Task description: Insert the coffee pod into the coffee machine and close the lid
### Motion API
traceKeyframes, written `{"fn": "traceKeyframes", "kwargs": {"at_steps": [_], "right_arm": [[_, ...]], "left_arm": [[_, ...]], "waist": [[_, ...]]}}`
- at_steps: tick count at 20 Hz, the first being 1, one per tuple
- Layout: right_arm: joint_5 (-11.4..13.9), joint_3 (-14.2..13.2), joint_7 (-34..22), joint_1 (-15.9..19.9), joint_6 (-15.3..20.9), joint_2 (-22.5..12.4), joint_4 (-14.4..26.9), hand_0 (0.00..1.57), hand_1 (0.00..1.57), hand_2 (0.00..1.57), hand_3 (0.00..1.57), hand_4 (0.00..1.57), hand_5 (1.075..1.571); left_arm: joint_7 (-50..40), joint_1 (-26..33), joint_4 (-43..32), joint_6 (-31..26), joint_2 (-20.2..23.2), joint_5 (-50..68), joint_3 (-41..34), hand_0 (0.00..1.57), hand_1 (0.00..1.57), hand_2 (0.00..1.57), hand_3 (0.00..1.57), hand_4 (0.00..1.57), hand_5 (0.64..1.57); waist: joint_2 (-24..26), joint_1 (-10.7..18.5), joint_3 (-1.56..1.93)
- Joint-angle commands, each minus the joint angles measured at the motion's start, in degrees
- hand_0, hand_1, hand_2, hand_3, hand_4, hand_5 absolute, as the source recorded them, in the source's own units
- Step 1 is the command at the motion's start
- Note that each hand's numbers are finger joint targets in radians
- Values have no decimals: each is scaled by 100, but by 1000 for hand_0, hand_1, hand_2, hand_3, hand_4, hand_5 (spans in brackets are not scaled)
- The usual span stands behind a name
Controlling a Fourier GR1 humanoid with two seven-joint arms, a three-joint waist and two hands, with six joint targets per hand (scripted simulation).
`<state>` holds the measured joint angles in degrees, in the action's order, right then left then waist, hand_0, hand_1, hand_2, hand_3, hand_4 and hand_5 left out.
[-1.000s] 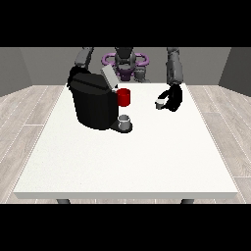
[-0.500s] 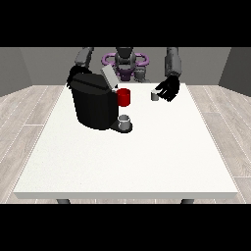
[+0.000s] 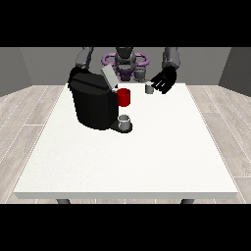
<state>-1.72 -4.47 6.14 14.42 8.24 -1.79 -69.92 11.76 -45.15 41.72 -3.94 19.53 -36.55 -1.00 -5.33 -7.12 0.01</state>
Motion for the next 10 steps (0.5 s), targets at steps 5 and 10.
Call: {"fn": "traceKeyframes", "kwargs": {"at_steps": [5,10], "right_arm": [[-27,94,-119,341,-22,40,-238,0,0,0,0,496,1571],[-178,590,-1,71,-88,172,-580,0,0,0,0,521,1571]], "left_arm": [[-42,-964,-106,-670,661,236,-470,1253,1253,1328,1281,537,1571],[-475,-1369,-326,-374,727,191,-708,1248,1248,1292,1237,515,1571]], "waist": [[-318,-371,-1],[-429,-883,-1]]}}
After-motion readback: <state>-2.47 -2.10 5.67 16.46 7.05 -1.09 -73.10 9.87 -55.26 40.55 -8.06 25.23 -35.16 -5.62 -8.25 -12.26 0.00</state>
